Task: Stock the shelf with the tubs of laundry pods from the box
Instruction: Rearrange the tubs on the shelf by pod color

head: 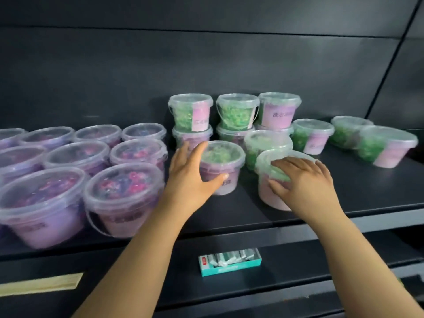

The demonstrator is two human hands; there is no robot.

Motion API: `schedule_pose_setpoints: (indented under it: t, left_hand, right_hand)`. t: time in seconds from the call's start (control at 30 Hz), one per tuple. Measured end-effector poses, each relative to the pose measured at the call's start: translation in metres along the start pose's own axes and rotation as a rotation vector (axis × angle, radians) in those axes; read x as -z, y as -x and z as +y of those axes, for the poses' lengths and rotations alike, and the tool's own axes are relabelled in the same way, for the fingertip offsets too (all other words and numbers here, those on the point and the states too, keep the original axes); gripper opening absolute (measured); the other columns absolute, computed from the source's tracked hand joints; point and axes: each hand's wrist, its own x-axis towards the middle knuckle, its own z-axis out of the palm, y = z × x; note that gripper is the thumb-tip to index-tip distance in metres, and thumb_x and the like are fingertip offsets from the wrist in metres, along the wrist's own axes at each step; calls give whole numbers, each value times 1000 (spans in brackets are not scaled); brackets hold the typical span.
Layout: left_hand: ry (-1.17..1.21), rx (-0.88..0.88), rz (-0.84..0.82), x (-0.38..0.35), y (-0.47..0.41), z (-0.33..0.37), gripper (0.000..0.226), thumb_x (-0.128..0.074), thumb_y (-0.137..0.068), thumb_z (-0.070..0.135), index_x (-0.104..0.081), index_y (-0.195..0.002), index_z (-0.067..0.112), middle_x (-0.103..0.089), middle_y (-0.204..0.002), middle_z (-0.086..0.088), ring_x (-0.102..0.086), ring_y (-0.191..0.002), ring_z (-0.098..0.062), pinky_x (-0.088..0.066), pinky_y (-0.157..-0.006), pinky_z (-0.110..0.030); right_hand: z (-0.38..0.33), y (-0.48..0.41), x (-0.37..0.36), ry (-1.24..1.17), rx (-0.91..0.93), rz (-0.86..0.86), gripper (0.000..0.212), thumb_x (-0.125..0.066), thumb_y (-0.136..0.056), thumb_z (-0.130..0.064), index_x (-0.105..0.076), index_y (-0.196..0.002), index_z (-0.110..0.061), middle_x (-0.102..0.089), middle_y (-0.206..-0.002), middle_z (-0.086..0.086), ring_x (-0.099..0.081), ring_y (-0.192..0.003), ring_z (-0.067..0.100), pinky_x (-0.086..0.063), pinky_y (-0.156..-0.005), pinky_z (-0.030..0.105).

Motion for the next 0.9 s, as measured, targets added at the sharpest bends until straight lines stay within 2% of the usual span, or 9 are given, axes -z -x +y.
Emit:
schedule_pose_setpoints:
  t: [0.1, 0.17, 0.23, 0.33, 0.47, 0.57, 0.67, 0.77, 0.9]
  left_hand:
    - [-36, 47, 5, -26, -18, -5, 65, -70, -76, 41, -47, -134, 23, -26, -151, -3, -16, -142, -18, -11, -110, -20]
    - [-16, 29, 80, -37, -18, -6, 62, -70, -66, 49, -62, -118, 17, -43, -134, -1, -33, -133, -20, -19, -103, -15]
    - [-4, -30, 116, -44, -15, 1, 65, -64, -56, 56, -68, -108, 18, -46, -116, 8, -43, -122, -20, -23, -99, -17]
    - [82, -118, 31, -61, -10, 26, 56, -56, -53, 65, -63, -100, 36, -41, -107, 26, -43, -115, -8, -21, -97, -3]
    - [122, -200, 27, -84, -9, 53, 45, -58, -53, 65, -57, -91, 41, -39, -103, 26, -32, -108, 1, -14, -95, 5]
    - [147, -232, 3, -94, -10, 61, 44, -59, -53, 65, -57, -91, 42, -38, -104, 26, -31, -109, 1, -14, -96, 5]
    - [176, -266, -85, -100, -14, 70, 40, -55, -56, 67, -52, -93, 51, -36, -109, 28, -29, -113, 3, -10, -95, 7]
    - [229, -290, -159, -100, -21, 70, 42, -48, -65, 73, -57, -101, 52, -31, -121, 35, -30, -123, 5, -14, -98, 5]
    - [161, -216, 42, -74, -31, 40, 52, -44, -76, 61, -64, -112, 30, -44, -124, 24, -36, -116, 12, -27, -98, -2]
  right_hand:
    - [28, -5, 4, 1, -16, -16, 39, -63, -61, -35, -74, -92, -15, -73, -96, 10, -69, -87, 36, -48, -82, 58]
    - [47, -7, 4, -14, -27, -14, 40, -62, -62, -39, -75, -91, -15, -73, -95, 10, -69, -87, 35, -48, -81, 56]
    - [62, -13, 3, -50, -27, -2, 46, -53, -66, -47, -75, -91, -14, -73, -96, 10, -69, -87, 34, -48, -83, 53]
    - [79, -19, 2, -123, -36, -4, 50, -44, -69, -47, -75, -91, -15, -73, -98, 9, -68, -91, 34, -47, -85, 50]
    - [98, -25, 1, -218, -48, -23, 55, -38, -72, -52, -74, -99, -19, -71, -108, 5, -64, -104, 31, -41, -91, 45]
    - [113, -27, 7, -246, -90, -83, 65, -32, -70, -59, -70, -108, -22, -66, -118, 0, -57, -117, 25, -35, -98, 41]
    - [116, -29, 14, -328, -119, -55, 60, -39, -74, -58, -67, -112, -21, -64, -121, -2, -54, -119, 22, -34, -105, 44]
    - [99, -37, 26, -428, 54, -50, 54, -44, -79, -50, -68, -110, -14, -67, -115, 2, -58, -113, 22, -41, -98, 39]
    - [68, -58, 40, -496, 165, -224, 43, -57, -83, -45, -65, -116, -18, -62, -121, -5, -54, -112, 9, -33, -90, 10]
